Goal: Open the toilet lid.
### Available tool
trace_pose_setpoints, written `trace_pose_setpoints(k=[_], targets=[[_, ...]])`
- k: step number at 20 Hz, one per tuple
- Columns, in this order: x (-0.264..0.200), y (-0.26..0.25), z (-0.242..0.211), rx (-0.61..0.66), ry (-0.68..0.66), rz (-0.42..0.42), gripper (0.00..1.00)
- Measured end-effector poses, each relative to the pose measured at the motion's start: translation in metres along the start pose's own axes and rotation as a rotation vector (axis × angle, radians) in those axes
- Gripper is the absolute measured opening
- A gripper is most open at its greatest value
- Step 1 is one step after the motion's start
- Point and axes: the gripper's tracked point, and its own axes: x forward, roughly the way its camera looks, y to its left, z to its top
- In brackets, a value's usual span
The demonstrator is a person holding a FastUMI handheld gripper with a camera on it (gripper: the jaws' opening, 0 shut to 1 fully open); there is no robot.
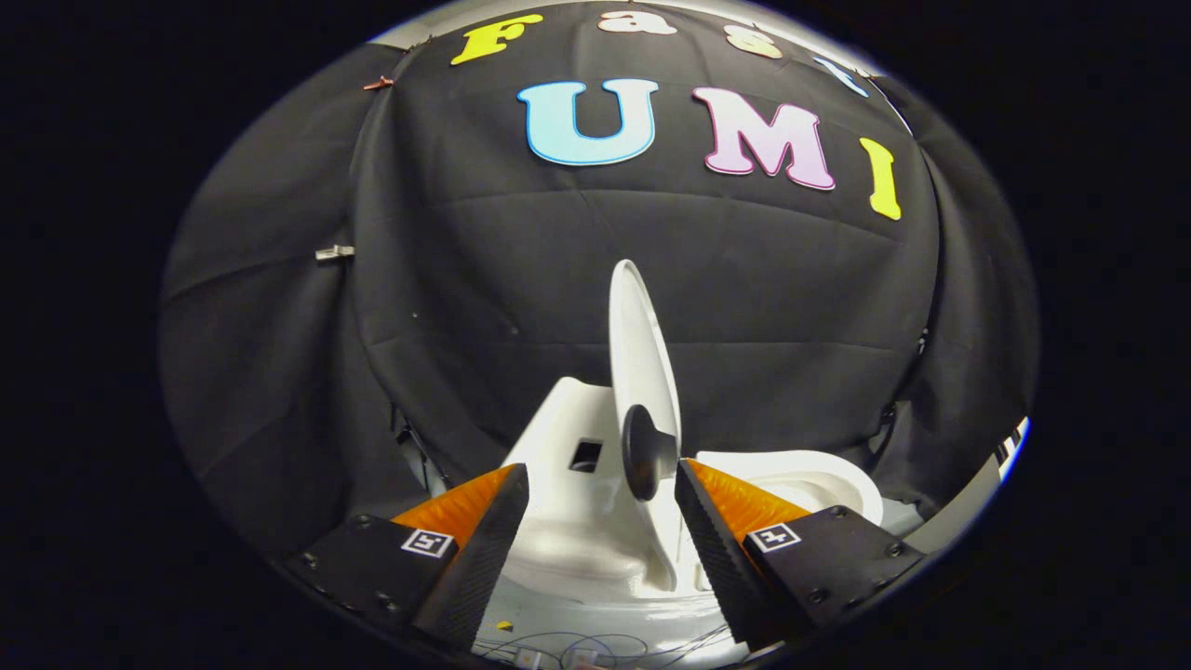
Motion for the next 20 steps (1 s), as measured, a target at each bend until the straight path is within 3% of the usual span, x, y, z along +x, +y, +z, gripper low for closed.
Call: trace_pose_setpoints(k=[8, 20], targets=[[-0.026, -0.006, 0.038, 0.062, -0.083, 0.076, 0.99], [-0.040, -0.062, 0.080, 0.090, -0.166, 0.102, 0.99]])
